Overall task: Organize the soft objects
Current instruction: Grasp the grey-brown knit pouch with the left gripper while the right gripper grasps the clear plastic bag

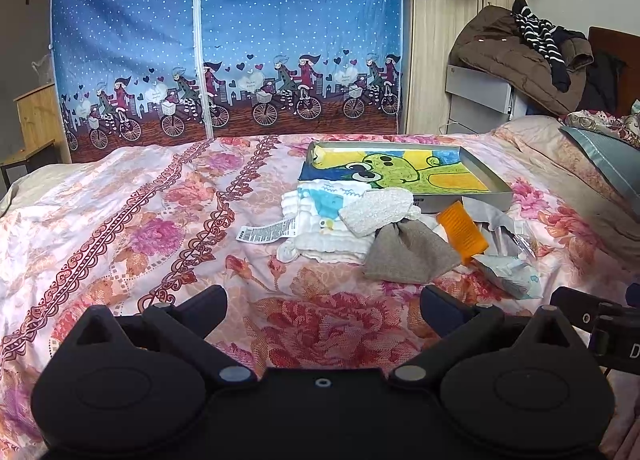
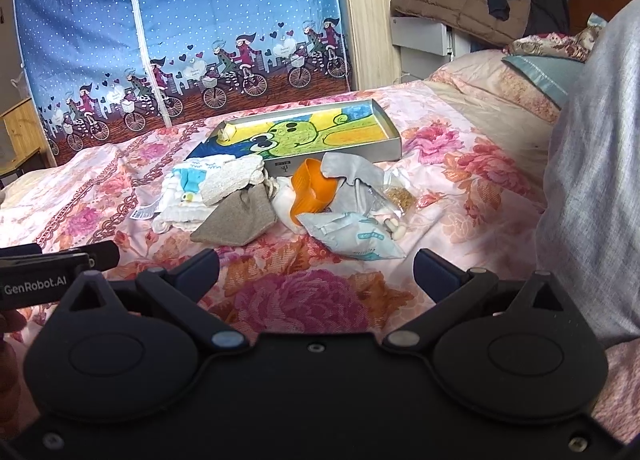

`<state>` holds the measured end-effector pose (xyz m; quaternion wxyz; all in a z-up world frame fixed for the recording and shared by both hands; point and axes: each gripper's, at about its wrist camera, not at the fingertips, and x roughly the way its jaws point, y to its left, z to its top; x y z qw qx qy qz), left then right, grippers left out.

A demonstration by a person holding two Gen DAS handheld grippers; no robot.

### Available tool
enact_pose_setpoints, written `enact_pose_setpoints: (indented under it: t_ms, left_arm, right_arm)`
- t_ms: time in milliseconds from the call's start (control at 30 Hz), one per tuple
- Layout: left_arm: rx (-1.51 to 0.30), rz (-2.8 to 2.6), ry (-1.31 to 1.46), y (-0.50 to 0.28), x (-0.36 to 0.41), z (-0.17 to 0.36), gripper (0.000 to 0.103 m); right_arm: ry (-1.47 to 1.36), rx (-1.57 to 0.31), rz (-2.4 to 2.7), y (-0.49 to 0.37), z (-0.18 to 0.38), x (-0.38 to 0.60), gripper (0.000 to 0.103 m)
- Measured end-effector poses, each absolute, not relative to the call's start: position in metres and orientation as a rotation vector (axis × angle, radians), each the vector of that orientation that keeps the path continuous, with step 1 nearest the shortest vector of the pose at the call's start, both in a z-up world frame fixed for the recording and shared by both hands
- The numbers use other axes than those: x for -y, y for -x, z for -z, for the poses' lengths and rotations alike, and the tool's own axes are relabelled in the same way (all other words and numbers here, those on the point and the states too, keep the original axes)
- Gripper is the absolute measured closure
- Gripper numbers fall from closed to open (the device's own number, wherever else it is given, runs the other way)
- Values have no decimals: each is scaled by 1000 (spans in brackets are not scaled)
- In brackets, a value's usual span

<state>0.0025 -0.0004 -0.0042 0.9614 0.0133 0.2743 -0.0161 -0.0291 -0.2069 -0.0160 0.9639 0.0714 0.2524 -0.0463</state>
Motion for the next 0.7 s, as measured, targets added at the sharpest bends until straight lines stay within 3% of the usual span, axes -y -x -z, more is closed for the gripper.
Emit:
enact_pose_setpoints:
  t_ms: [300,700]
  left_arm:
    - [-597,34,29,-15,-8,9,1]
    - [-572,155,189,-53,-20,25,1]
  right_arm:
    - [-129,-485,-58,15,13,203,0]
    - [220,-494,24,-65,15,202,0]
